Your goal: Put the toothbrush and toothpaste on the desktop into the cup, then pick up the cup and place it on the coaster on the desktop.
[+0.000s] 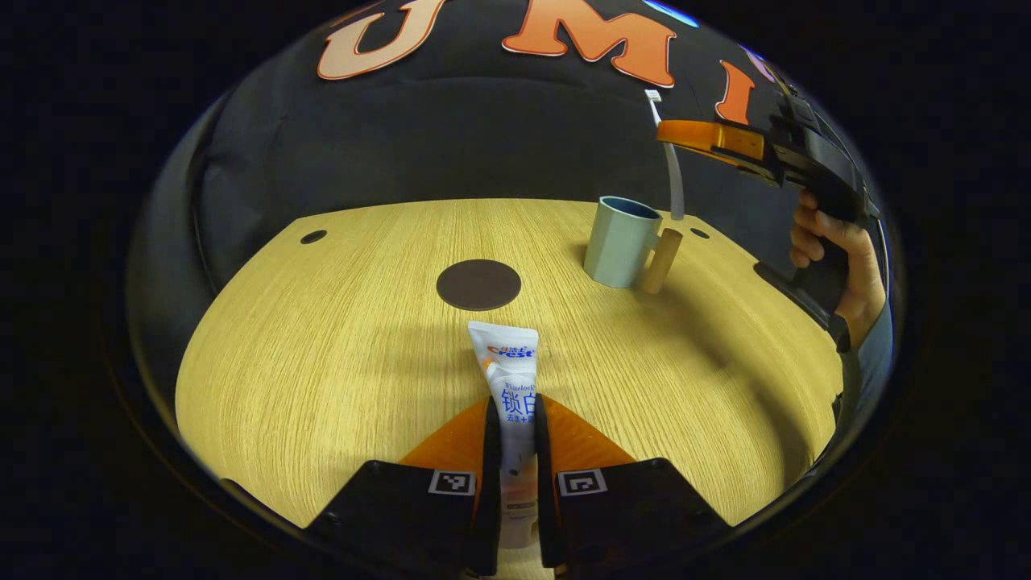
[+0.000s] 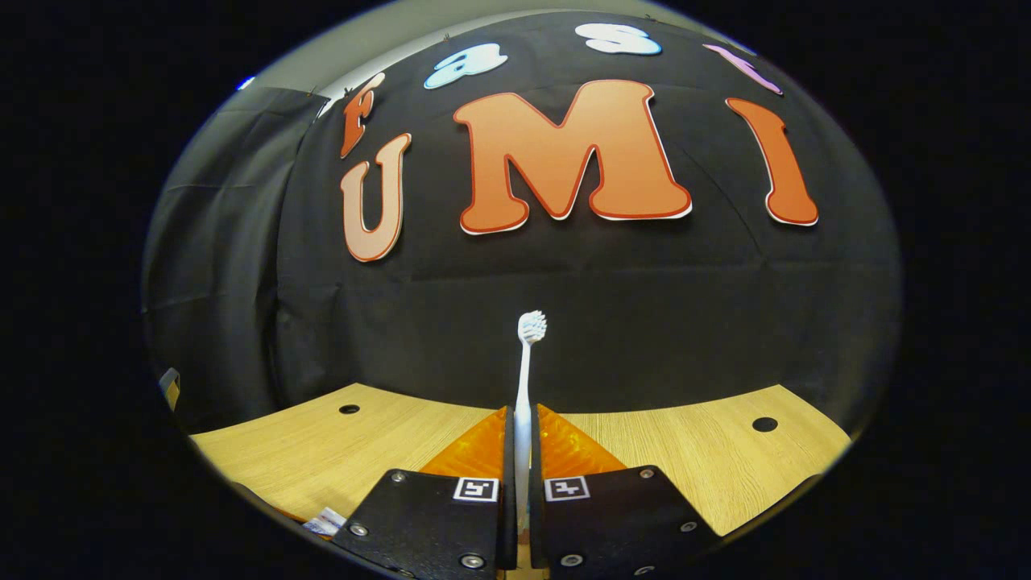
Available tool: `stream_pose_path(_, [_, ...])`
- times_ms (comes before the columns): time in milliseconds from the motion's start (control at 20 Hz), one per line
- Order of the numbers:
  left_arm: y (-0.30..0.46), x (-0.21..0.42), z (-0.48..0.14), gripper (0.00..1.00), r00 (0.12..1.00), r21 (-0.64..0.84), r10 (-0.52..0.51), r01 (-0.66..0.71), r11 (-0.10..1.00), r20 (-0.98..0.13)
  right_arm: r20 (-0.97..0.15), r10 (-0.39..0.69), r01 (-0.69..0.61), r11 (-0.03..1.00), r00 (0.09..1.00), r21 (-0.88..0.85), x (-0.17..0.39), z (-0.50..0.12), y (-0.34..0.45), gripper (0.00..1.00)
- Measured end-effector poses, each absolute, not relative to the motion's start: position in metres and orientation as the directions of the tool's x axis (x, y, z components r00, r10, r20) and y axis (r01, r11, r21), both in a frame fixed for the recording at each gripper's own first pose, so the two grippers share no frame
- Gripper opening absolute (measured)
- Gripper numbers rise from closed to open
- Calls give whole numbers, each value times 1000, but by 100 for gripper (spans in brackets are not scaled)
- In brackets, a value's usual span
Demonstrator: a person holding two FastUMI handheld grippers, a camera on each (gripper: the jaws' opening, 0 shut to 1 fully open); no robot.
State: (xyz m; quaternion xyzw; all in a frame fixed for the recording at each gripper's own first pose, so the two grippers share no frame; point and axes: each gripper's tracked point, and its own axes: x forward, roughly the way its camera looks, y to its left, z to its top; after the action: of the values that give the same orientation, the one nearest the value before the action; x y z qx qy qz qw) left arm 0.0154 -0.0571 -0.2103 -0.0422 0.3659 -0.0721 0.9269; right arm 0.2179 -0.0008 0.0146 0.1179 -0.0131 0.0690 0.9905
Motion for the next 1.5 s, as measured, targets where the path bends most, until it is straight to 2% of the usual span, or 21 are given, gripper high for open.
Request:
stream_pose_path(350, [-56,18,-206,23,738,-114,-155,106,988,-656,90,148,-166,956,985,241,240,18,7,7])
stream_pose_path(650, [-52,21,-202,23,759,-97,-135,95,991,-637,61,144,-155,954,988,255,260,-2,4,6])
stream_pose_path(1250, [-51,23,-178,23,791,-100,-122,77,992,-599,-97,155,-130,966,983,225,276,-60,11,6])
stream_pose_path(1500, [-50,24,-173,24,805,-109,-123,73,991,-580,-175,172,-130,965,969,228,274,-75,13,10])
